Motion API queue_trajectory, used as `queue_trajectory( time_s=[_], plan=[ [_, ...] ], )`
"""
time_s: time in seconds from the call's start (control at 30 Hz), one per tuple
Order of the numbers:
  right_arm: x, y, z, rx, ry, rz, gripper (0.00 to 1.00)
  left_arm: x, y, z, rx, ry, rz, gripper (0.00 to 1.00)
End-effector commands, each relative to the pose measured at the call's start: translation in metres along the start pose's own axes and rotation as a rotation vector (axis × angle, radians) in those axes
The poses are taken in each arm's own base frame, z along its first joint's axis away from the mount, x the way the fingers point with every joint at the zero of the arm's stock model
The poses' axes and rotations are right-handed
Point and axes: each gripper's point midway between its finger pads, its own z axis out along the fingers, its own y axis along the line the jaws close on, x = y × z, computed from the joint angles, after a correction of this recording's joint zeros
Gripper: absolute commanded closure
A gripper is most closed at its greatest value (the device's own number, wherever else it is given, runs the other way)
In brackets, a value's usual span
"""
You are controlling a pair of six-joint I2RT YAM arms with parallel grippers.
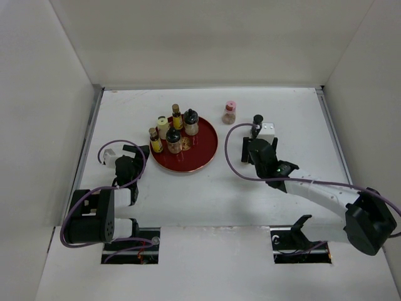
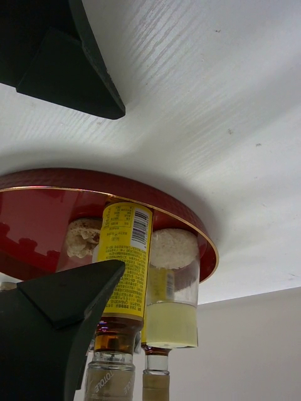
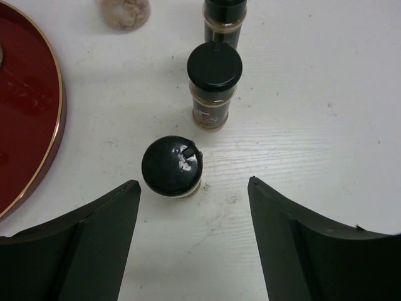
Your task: Organize the condiment bottles
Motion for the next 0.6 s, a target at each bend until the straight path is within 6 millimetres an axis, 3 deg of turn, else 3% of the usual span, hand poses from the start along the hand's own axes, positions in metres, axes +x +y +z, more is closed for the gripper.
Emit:
queue_trajectory(
  time_s=[0.0, 0.1, 0.57],
  plan=[
    [-0.021, 0.017, 0.005, -0.031, -0.035, 0.059, 0.23, -0.010, -0.021, 0.001, 0.065, -0.033, -0.002, 0.00],
    [-0.022, 0.027, 0.012, -0.054, -0.025, 0.056, 0.24, -0.009, -0.022, 0.002, 0.068, -0.028, -0.001, 0.00],
    [-0.018, 0.024, 0.048, -0.004, -0.017, 0.071, 0.37, -0.006, -0.022, 0.003, 0.067, -0.016, -0.001, 0.00]
  ],
)
